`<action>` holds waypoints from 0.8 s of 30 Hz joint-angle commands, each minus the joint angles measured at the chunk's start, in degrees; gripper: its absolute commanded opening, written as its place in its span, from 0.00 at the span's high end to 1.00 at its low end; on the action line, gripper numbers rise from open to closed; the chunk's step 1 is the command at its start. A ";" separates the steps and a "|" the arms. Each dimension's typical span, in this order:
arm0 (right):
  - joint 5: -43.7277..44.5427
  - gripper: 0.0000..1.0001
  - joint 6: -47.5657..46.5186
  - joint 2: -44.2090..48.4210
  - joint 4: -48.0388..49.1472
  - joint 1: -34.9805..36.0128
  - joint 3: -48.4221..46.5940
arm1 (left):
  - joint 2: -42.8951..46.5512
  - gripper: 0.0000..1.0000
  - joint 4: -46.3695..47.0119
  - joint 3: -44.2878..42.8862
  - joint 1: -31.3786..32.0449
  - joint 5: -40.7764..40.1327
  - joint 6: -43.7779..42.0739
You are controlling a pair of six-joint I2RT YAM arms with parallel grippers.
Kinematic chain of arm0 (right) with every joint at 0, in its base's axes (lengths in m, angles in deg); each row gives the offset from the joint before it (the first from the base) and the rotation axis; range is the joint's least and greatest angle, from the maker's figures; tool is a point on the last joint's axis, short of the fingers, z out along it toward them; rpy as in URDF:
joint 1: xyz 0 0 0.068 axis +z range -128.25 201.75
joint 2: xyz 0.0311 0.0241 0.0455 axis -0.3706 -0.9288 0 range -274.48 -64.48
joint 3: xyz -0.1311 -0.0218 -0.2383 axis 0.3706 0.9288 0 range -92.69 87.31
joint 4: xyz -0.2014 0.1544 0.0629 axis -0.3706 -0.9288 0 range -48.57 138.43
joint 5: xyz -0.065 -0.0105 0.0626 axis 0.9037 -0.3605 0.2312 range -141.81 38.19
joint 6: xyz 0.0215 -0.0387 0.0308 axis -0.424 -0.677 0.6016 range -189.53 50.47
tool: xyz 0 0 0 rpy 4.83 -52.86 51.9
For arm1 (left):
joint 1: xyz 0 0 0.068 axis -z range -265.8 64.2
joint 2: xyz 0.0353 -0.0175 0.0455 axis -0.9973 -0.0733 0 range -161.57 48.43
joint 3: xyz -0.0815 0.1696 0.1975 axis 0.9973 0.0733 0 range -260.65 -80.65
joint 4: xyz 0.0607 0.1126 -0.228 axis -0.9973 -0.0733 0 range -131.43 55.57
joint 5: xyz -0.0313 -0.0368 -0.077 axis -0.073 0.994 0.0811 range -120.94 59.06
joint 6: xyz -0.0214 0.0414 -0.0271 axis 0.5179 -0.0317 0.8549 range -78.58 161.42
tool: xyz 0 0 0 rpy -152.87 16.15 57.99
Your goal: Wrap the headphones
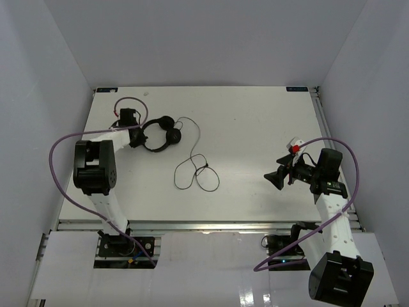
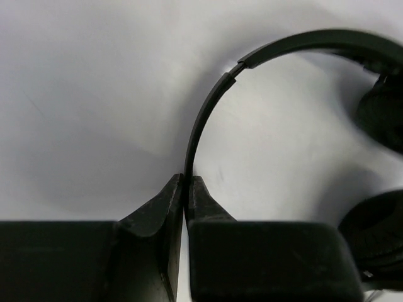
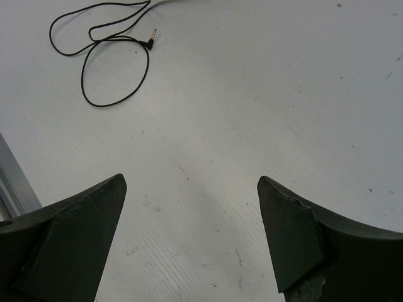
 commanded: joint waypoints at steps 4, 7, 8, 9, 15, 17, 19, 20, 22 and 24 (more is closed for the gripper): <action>-2.78 0.09 -1.07 1.76 -0.91 0.00 -1.73 | 13.68 0.94 -3.26 17.25 5.22 4.09 -4.26; -3.13 0.09 -0.98 1.93 -1.01 -0.09 -1.73 | 14.09 0.83 -3.97 16.41 5.22 3.12 -5.89; -3.08 0.09 -0.98 1.93 -1.05 -0.04 -1.73 | 13.62 0.78 -4.12 15.60 5.22 2.98 -6.60; -3.03 0.09 -0.98 1.96 -1.07 -0.02 -1.73 | 13.09 0.73 -4.27 14.77 5.22 2.87 -7.27; -2.52 0.09 -1.07 2.29 -1.09 -0.01 -1.72 | 4.87 0.49 -4.34 6.07 5.22 6.24 -12.64; -2.38 0.09 -1.18 2.40 -1.06 -0.09 -1.64 | 1.99 0.48 -4.80 3.52 5.22 7.51 -13.91; -2.22 0.09 -1.24 2.46 -1.04 -0.09 -1.68 | 0.23 0.53 -5.08 2.07 5.22 8.84 -14.80; -2.17 0.09 -1.24 2.46 -1.08 -0.09 -1.72 | -0.31 0.57 -5.26 1.66 5.22 9.46 -15.11; -2.08 0.09 -1.31 2.40 -1.09 0.00 -1.71 | -0.29 0.59 -5.66 2.23 5.22 10.18 -15.81; -1.99 0.09 -1.33 2.46 -1.00 0.00 -1.73 | 0.72 0.59 -6.16 3.50 5.22 10.13 -16.32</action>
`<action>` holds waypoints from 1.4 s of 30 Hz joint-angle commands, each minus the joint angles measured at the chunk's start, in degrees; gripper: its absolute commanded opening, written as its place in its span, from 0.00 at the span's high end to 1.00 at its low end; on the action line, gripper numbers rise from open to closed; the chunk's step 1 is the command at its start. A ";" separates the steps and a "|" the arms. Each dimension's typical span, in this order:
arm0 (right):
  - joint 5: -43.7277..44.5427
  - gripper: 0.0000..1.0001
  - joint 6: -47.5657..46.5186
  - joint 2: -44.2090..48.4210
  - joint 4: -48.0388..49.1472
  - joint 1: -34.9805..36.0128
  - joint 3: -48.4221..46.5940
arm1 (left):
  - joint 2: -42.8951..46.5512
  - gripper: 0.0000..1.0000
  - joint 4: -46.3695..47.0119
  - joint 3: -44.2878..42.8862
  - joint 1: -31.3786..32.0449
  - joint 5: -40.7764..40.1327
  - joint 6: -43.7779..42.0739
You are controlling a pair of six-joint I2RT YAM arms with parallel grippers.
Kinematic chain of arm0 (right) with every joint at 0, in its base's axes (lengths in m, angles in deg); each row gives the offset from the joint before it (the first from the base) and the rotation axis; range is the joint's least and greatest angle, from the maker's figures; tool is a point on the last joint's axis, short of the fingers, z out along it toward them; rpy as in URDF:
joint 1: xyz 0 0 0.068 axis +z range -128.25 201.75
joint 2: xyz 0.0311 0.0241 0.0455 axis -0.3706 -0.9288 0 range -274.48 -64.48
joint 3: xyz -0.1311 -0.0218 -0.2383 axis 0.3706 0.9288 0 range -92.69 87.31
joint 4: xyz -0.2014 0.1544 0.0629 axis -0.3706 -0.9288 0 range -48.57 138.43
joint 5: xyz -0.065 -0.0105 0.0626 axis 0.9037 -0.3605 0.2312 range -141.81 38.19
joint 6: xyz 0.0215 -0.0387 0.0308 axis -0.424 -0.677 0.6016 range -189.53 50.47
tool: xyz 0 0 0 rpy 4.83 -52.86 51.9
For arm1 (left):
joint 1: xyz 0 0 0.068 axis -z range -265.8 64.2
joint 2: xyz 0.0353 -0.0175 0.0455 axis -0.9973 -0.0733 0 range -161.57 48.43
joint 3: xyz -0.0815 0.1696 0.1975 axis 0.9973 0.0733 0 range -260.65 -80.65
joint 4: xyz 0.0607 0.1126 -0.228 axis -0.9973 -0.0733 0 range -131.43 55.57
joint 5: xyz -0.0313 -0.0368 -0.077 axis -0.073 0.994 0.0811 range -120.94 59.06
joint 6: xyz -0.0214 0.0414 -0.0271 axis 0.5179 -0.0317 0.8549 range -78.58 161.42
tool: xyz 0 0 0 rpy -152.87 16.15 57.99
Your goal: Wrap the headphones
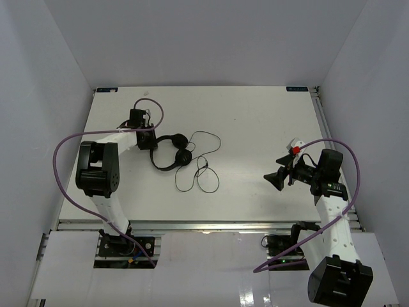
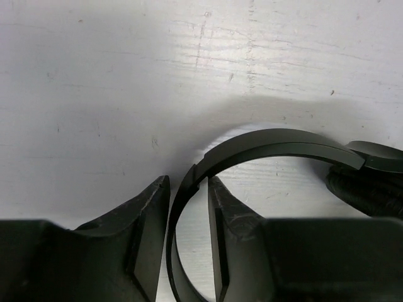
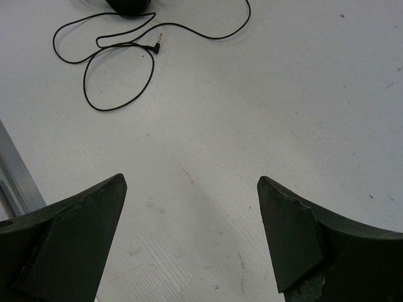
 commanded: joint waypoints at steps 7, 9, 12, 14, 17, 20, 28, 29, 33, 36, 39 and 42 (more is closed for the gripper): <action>-1.52 0.09 -0.65 0.36 -0.02 0.00 -1.91 | 6.23 0.48 -6.33 8.37 -0.25 -0.93 -3.04; -1.60 0.09 -0.61 0.44 -0.06 0.00 -1.91 | 7.32 0.48 -7.90 8.94 -0.25 -2.10 -3.08; -1.60 0.09 -0.53 0.53 -0.06 -0.08 -1.91 | 8.77 0.48 -8.00 9.93 -0.24 -2.42 -3.76; -1.69 0.09 -0.52 0.54 -0.06 -0.01 -1.91 | 8.22 0.50 -7.83 9.78 -0.08 -2.34 -3.95; -1.64 0.09 -0.55 0.76 -0.09 -0.09 -1.86 | 4.94 0.55 -6.95 8.17 0.21 -2.13 -4.14; -1.47 0.09 -0.63 0.96 -0.15 -0.07 -1.73 | 1.52 0.59 -6.50 5.50 0.85 -2.55 -4.23; -1.25 0.09 -0.79 1.16 -0.06 0.00 -1.64 | -1.58 0.73 -5.83 3.75 1.68 -4.63 -4.75; -1.45 0.09 -0.90 1.08 -0.14 0.00 -1.60 | -1.14 0.76 -5.49 4.38 1.80 -4.58 -4.64; -5.25 0.09 -2.99 0.80 -1.69 0.00 -1.69 | 2.69 0.98 -4.65 7.04 2.04 -3.61 -3.44; -7.58 0.10 -7.74 -0.85 -4.95 0.77 -2.67 | 10.30 1.00 -4.88 8.76 1.96 -0.94 -1.82; -0.72 0.10 -9.40 -4.33 -6.07 7.09 -6.51 | 19.72 1.00 -5.74 9.82 1.95 0.04 0.57; 8.25 0.10 -8.37 -9.07 -2.70 18.73 -10.90 | 29.40 1.00 -6.69 9.92 2.01 0.63 3.28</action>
